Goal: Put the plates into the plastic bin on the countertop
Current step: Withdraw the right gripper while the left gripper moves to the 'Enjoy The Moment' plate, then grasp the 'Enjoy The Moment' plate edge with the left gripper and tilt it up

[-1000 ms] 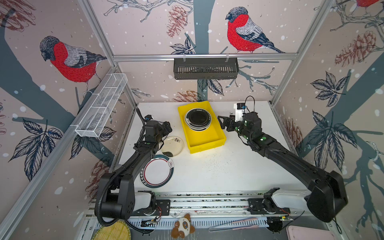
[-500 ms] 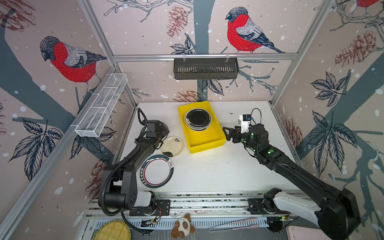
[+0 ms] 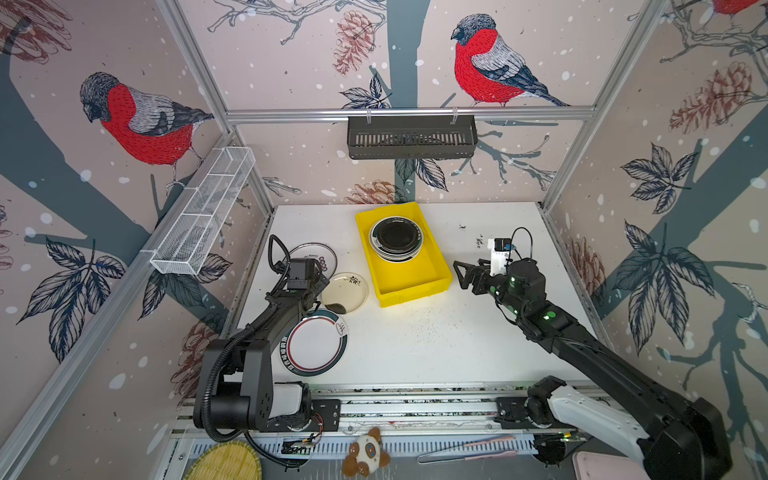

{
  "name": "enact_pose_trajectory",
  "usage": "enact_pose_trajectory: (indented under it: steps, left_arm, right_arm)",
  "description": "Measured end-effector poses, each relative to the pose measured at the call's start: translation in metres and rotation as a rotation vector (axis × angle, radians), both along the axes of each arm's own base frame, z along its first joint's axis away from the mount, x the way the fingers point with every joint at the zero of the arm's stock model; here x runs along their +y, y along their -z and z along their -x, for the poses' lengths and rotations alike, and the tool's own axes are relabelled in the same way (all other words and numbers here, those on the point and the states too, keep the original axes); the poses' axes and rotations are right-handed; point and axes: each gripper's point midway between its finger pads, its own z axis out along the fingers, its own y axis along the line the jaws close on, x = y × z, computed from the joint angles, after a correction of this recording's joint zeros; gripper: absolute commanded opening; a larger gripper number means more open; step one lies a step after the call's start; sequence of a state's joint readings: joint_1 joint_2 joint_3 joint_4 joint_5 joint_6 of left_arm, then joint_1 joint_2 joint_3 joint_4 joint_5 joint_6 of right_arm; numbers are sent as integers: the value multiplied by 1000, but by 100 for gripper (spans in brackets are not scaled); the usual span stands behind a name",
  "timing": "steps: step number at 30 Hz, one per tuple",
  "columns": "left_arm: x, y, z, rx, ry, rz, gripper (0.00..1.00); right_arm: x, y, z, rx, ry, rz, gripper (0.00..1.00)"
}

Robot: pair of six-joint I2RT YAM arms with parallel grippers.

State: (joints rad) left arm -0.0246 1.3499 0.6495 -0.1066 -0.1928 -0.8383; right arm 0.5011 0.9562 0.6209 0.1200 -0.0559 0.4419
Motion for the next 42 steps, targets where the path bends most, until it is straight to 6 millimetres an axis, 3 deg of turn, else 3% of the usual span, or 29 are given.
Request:
enact_pose_trajectory:
  steps: [8,11,16,19,29,39,40,42]
  left_arm:
    - [8,16,2,-4,-39,45,76]
    - [8,18,-1,-20,-38,59,68]
    - [8,17,-7,-55,-36,67,65]
    - [10,19,-11,-66,-47,73,55]
    - [14,37,-17,-94,-97,142,55]
    - [16,38,-45,-179,-107,185,55]
    - [17,37,-47,-188,-107,188,28]
    - [18,39,-49,-185,-110,188,26]
  right_arm:
    - [-5,-3,2,-8,14,0,91]
    - [-7,-2,2,-7,26,4,89]
    - [-10,5,2,6,38,14,88]
    - [-12,9,1,17,45,17,88]
    - [-12,21,-1,51,49,38,86]
    - [-14,28,-3,72,59,51,85]
    - [-14,29,-3,74,60,52,85]
    - [-14,30,-3,75,60,53,84]
